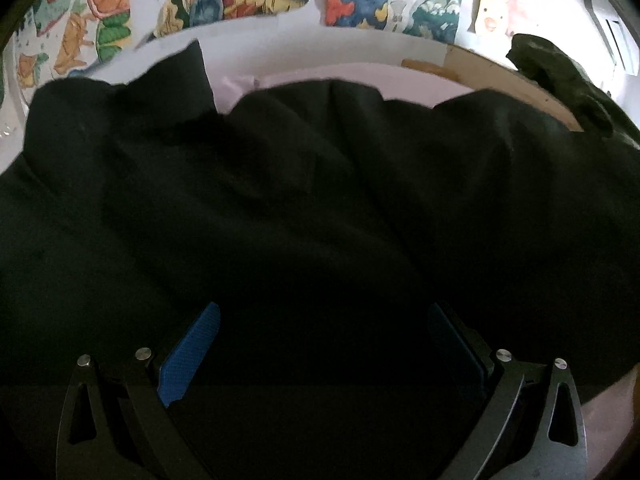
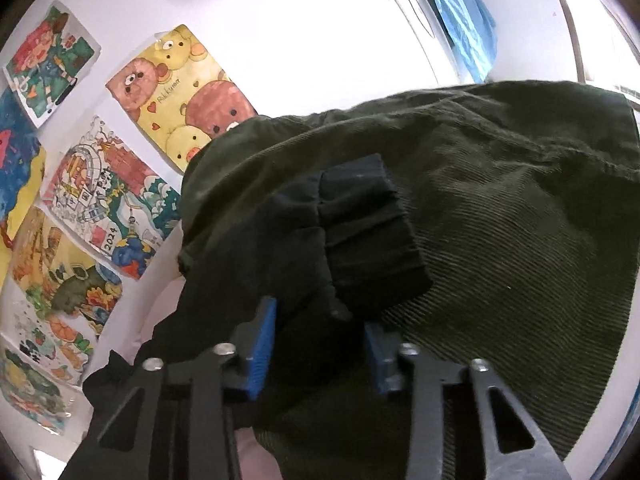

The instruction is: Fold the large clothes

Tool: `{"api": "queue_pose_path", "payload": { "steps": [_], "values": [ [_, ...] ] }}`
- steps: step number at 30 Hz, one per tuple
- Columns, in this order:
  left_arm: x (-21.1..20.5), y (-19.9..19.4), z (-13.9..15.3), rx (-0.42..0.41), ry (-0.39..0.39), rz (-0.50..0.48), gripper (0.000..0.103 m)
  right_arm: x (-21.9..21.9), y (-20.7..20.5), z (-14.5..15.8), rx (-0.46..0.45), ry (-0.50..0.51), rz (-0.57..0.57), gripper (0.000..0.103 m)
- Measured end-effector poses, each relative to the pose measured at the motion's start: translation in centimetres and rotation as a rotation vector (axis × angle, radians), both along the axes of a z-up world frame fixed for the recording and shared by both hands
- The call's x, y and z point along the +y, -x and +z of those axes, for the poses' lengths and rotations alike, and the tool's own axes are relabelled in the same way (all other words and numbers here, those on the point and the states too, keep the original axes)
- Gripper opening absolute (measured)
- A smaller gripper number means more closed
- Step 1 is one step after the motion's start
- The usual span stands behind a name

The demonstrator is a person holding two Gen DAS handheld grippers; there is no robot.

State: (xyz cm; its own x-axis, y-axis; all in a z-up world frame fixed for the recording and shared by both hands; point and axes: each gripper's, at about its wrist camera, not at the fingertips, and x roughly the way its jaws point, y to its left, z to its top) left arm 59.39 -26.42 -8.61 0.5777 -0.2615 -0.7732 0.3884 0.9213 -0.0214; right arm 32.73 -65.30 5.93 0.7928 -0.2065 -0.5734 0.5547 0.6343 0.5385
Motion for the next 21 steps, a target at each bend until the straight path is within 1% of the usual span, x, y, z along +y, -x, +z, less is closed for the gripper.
{"api": "queue_pose_path", "payload": {
  "steps": [1,4,6,9,10,11,13,15,19,21],
  "values": [
    [-0.2,-0.1,-0.3,-0.005,-0.007,0.001,0.102,0.1,-0.1,0.1,-0.013,0.005,0.003,0.026],
    [-0.6,-0.1,-1.0,-0.024,-0.024,0.006,0.102,0.8,-0.4,0.8,-0.046,0.044,0.026,0.017],
    [-0.4,0.0,-1.3,-0.026,-0.027,0.007,0.102,2.2,-0.7,1.9,-0.063,0.125,0.057,0.015],
    [0.4,0.2,-0.4,-0.019,0.004,0.006,0.102,4.2,-0.8,3.5,-0.094,0.237,0.105,0.014],
    [0.8,0.3,0.2,-0.010,0.025,0.000,0.102,5.1,-0.9,4.3,-0.112,0.283,0.132,0.014],
    [1.3,0.5,0.8,-0.002,0.053,-0.012,0.102,5.7,-0.9,4.8,-0.124,0.307,0.151,0.014],
    [3.0,1.1,2.6,0.016,0.140,-0.046,0.102,7.3,-1.2,5.9,-0.162,0.341,0.203,0.014],
    [4.6,1.9,4.6,0.033,0.194,-0.073,0.102,9.2,-1.6,6.8,-0.198,0.372,0.263,0.014],
    [8.6,4.4,8.4,0.039,0.218,-0.099,0.102,13.1,-3.0,7.7,-0.245,0.402,0.379,0.014],
    [11.2,5.7,10.2,0.052,0.224,-0.093,0.102,16.1,-4.2,7.9,-0.261,0.406,0.457,0.013]
  ]
}}
